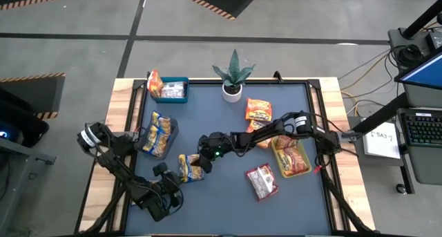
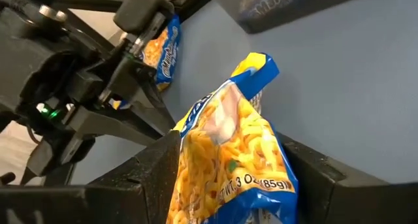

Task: Sort Maruchan noodles
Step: Put the blue noodle pack into the black bin

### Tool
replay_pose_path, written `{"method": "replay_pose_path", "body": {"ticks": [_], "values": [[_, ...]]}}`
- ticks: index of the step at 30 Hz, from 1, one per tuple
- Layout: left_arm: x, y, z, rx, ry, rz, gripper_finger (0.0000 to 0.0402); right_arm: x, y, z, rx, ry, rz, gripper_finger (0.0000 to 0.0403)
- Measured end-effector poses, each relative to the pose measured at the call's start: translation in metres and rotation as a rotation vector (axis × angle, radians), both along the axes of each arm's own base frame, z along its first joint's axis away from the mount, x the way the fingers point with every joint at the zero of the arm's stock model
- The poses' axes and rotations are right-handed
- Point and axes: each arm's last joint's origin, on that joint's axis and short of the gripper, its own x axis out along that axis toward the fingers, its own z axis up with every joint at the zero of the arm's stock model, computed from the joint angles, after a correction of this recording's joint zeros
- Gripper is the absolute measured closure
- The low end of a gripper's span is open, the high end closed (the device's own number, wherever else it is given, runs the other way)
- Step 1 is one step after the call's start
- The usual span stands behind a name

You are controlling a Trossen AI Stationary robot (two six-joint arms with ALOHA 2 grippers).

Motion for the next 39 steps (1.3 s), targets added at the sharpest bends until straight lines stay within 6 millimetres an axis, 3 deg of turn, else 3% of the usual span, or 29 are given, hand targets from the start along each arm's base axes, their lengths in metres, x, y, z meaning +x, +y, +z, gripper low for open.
{"method": "replay_pose_path", "body": {"ticks": [11,22,30,34,39], "values": [[0.000,0.000,0.000,0.012,-0.010,0.000,0.0366,0.003,0.016,-0.010,-0.026,-0.081,0.049,0.0190],[0.000,0.000,0.000,0.013,-0.014,0.000,0.0366,0.003,0.017,-0.010,-0.032,-0.094,0.054,0.0191],[0.002,-0.002,0.002,0.022,-0.007,-0.018,0.0366,0.003,0.017,-0.010,-0.046,-0.106,0.070,0.0276],[0.002,-0.007,0.021,0.056,0.037,-0.086,0.0365,0.003,0.014,-0.008,-0.048,-0.110,0.106,0.0284],[-0.001,-0.003,0.066,0.215,0.071,-0.158,0.0365,0.002,0.005,0.005,-0.059,-0.112,0.100,0.0266]]}}
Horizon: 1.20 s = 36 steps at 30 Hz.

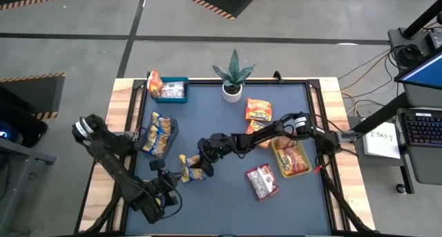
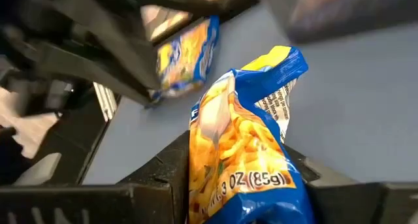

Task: Sort Maruchan noodles
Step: Put the blue noodle pack into the black bin

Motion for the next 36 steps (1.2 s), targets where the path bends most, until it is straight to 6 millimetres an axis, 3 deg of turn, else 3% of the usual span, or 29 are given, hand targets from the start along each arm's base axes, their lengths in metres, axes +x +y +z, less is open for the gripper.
{"method": "replay_pose_path", "body": {"ticks": [7,11,14,24,36], "values": [[-0.020,0.015,0.073,0.272,-0.268,-0.146,0.0365,-0.002,-0.009,0.031,-0.067,-0.075,-0.017,0.0284],[-0.036,0.031,0.095,0.427,-0.476,-0.133,0.0366,-0.003,-0.011,0.050,-0.105,-0.132,-0.069,0.0281],[-0.045,0.045,0.100,0.479,-0.565,-0.100,0.0365,0.000,-0.014,0.058,-0.158,-0.158,-0.134,0.0282],[-0.063,0.079,0.086,0.513,-0.539,-0.097,0.0366,0.021,-0.023,0.087,-0.382,-0.181,-0.388,0.0284],[-0.072,0.093,0.113,0.482,-0.562,-0.081,0.0366,0.087,-0.040,0.084,-0.397,-0.311,-0.510,0.0283]]}}
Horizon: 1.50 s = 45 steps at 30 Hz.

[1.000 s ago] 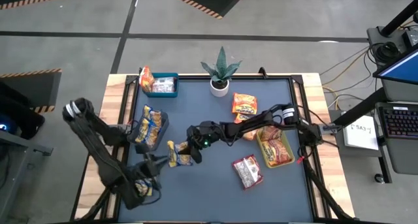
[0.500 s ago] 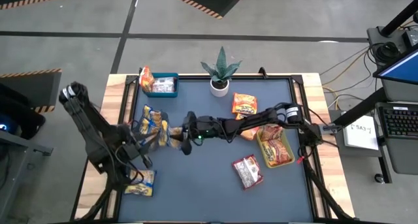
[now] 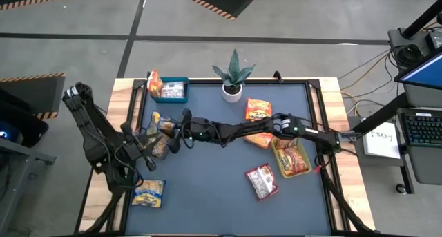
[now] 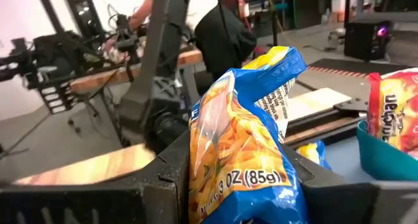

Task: Sort Maruchan noodles
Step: Put the blue noodle pack into the black bin

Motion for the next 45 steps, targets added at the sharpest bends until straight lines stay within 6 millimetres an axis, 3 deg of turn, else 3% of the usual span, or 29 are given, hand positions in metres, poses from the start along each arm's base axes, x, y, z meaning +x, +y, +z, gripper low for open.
{"method": "replay_pose_path", "body": {"ticks": [8,15,26,31,37,45], "values": [[-0.001,0.001,0.001,0.040,0.027,-0.002,0.0366,0.035,-0.005,-0.031,0.000,-0.024,-0.035,0.0283],[-0.002,0.002,0.001,0.055,0.037,-0.002,0.0366,0.037,-0.007,-0.062,0.013,0.022,-0.040,0.0271],[-0.002,0.002,0.000,0.061,0.040,-0.002,0.0366,0.037,-0.005,-0.064,0.000,0.049,0.010,0.0191],[-0.002,0.002,0.000,0.060,0.040,-0.002,0.0366,0.037,0.000,-0.052,-0.079,0.070,0.051,0.0174],[-0.002,0.002,0.000,0.060,0.040,-0.002,0.0366,0.036,0.004,-0.035,-0.153,0.078,0.060,0.0197],[-0.002,0.002,0.000,0.060,0.040,-0.002,0.0366,0.036,0.011,-0.037,-0.165,0.095,0.130,0.0284]]}}
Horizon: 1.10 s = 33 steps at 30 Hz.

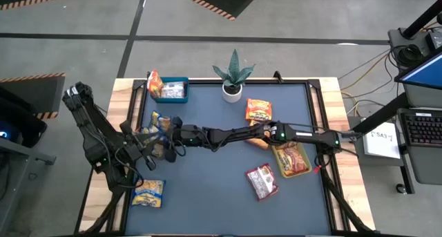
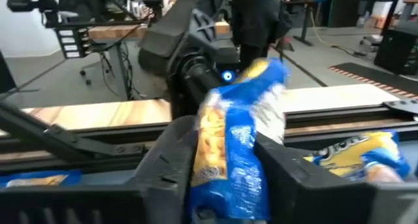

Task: Sort Maruchan noodles
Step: Put the blue noodle pack into the black bin

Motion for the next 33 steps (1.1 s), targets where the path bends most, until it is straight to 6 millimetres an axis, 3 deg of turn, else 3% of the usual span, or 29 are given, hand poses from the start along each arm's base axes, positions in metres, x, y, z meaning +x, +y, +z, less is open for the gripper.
{"method": "replay_pose_path", "body": {"ticks": [10,25,33], "values": [[0.000,0.000,0.000,0.000,0.000,0.000,0.0366,0.000,0.002,0.000,0.047,-0.013,0.047,0.0360],[0.000,0.000,0.000,0.001,0.000,0.001,0.0366,0.002,0.020,-0.017,0.081,-0.013,0.075,0.0351],[0.000,0.000,0.000,0.001,0.001,0.001,0.0366,0.002,0.021,-0.009,0.112,-0.069,0.107,0.0365]]}}
